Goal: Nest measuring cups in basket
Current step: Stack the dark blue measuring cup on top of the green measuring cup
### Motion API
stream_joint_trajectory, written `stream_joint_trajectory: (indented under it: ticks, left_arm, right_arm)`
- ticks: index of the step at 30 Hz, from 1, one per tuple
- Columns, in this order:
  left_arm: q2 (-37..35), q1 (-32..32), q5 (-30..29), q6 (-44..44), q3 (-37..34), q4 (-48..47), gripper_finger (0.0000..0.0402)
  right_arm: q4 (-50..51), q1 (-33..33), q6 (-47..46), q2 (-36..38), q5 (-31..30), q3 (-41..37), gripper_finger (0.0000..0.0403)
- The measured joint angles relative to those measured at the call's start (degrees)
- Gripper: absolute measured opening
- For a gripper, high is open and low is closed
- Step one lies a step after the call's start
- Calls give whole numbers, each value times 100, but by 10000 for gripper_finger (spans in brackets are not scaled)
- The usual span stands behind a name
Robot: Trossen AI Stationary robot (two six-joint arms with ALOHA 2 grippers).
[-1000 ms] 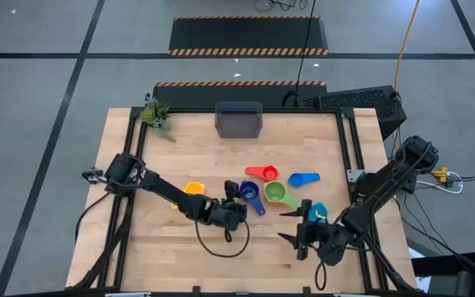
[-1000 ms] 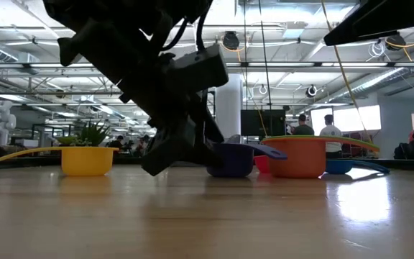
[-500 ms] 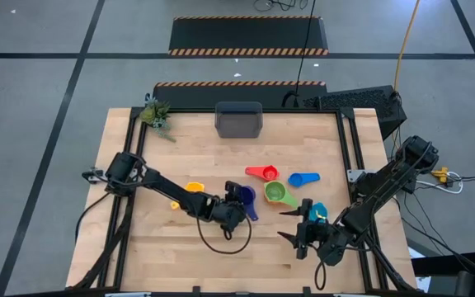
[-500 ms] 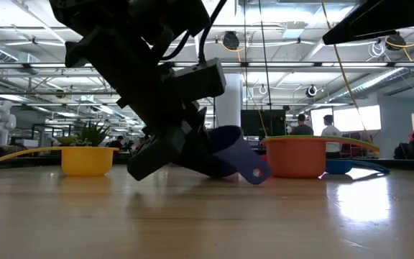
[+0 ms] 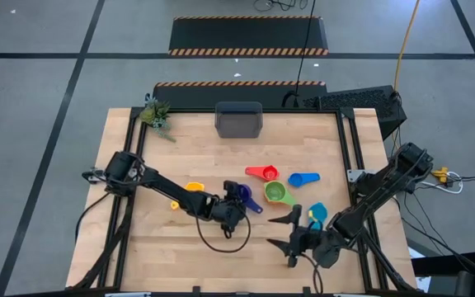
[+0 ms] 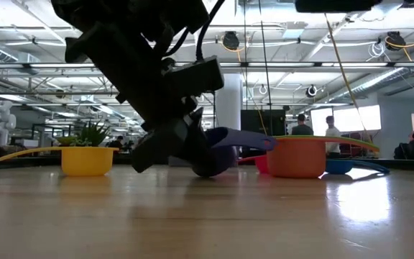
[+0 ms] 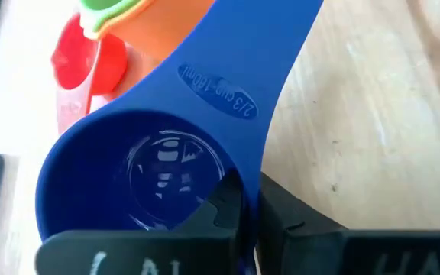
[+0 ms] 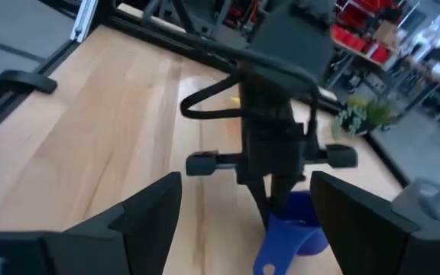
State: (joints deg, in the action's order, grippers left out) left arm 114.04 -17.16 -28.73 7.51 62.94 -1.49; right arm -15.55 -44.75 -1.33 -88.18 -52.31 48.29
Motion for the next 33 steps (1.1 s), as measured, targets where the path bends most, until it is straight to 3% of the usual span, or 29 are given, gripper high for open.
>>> stream_joint_trajectory:
  ticks: [6, 12, 19, 25, 33]
  left_arm:
    - [-583, 10, 312, -652, -1, -438, 16]
    - [-1126, -89, 1012, -1228, -2, -591, 8]
    - [-1368, -215, 1900, -1919, -2, -829, 10]
    - [-1371, -329, 2512, -2384, -4, -1066, 11]
    - [-1371, -430, 2970, -3019, -4, -1047, 7]
  right_arm:
    - [530, 11, 523, -469, -7, 550, 281]
    - [671, 11, 1807, -1231, -207, 1275, 281]
    - [1261, -42, 3110, -2032, -1382, 2057, 281]
    - [1194, -111, 4241, -2274, -1741, 2195, 281]
    - [962, -106, 4742, -2266, -1983, 2175, 251]
